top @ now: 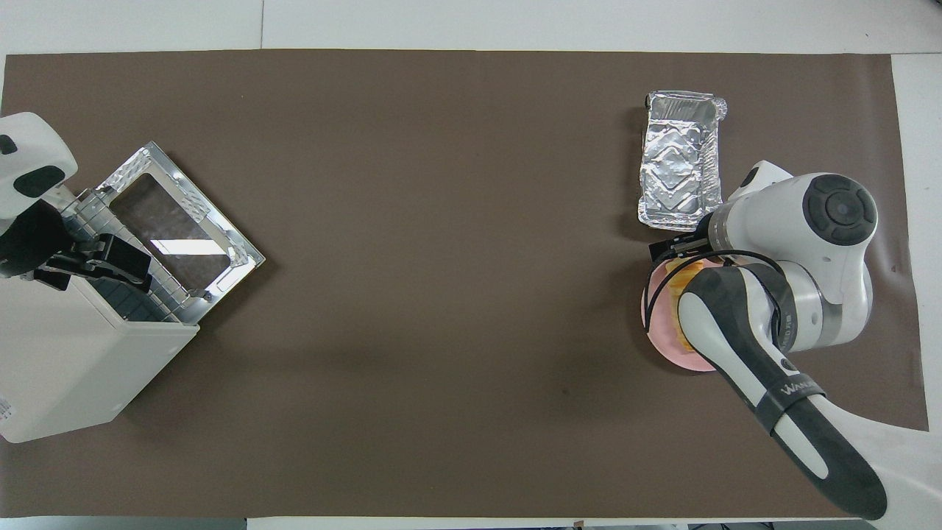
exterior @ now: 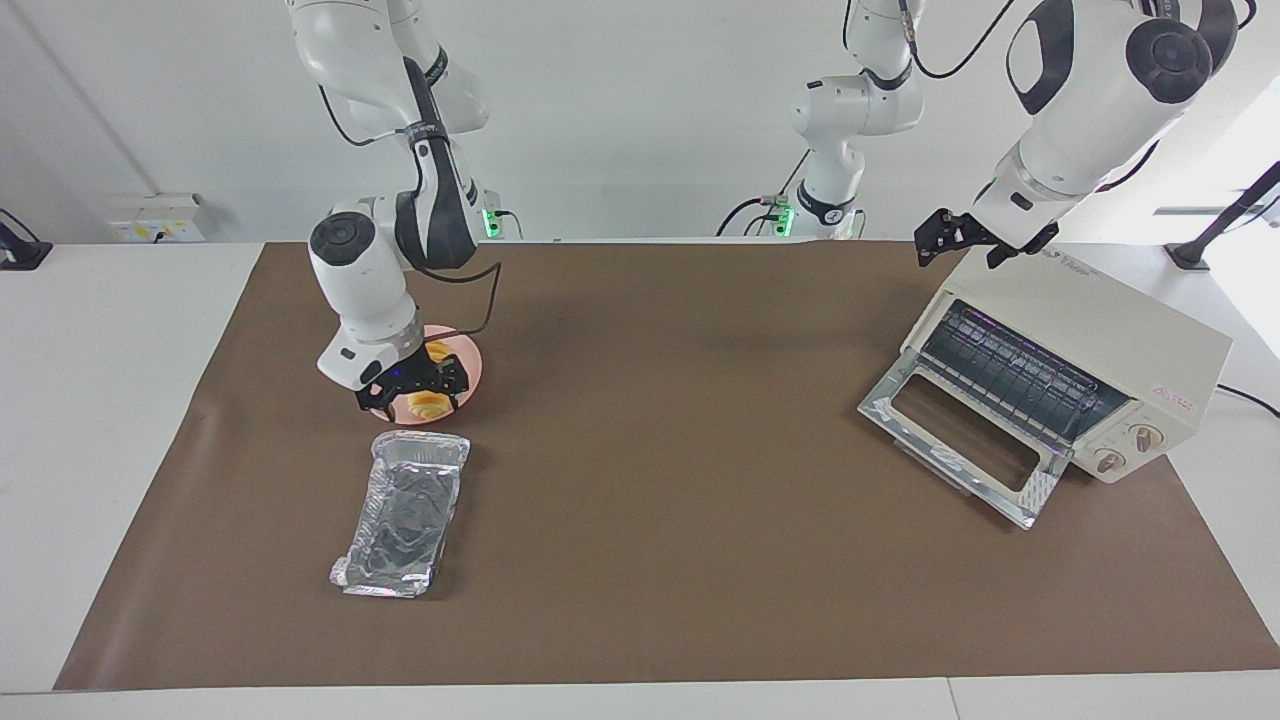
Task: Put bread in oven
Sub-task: 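Lower the right gripper and grasp the orange bread stack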
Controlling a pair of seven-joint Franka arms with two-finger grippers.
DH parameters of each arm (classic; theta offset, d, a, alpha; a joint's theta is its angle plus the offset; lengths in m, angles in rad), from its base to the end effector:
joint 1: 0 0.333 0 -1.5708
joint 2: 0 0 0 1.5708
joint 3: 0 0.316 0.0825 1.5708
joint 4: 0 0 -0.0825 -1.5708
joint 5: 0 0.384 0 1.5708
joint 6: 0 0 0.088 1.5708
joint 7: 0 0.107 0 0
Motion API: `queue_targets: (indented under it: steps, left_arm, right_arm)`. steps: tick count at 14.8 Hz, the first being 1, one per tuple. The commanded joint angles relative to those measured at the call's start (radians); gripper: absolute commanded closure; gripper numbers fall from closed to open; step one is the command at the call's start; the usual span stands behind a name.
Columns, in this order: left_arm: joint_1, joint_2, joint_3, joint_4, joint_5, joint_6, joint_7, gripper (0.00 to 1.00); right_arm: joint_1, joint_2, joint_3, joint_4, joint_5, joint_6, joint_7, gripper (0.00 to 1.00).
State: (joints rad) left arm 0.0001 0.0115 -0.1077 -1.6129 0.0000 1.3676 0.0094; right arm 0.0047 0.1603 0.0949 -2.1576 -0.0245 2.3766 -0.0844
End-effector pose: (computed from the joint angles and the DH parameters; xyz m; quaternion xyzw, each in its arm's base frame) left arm 0.5289 -0.0568 0.5840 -0.9901 0.0581 0.1279 0.0057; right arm 0.5611 0.0552 0.3301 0.9946 0.0995 0.0298 0.0010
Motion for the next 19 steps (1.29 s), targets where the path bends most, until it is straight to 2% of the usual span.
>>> queue_targets:
  steps: [1, 4, 12, 19]
  left_arm:
    - [0.015, -0.025, -0.012, -0.025, 0.009, 0.007, 0.001, 0.0]
    - [0.015, -0.025, -0.012, -0.025, 0.009, 0.007, 0.001, 0.0]
    - [0.015, -0.025, -0.012, -0.025, 0.009, 0.007, 0.001, 0.0]
    - [0.015, -0.025, -0.012, -0.025, 0.009, 0.007, 0.001, 0.0]
  right_arm:
    - [-0.009, 0.016, 0.003, -0.008, 0.005, 0.016, 0.011, 0.0]
    - [-0.015, 0.012, 0.003, -0.007, 0.005, -0.037, 0.008, 0.0]
    - [-0.019, -0.001, 0.003, -0.024, 0.006, -0.059, 0.008, 0.0]
    - [-0.022, -0.034, 0.003, -0.033, 0.005, -0.157, -0.015, 0.0]
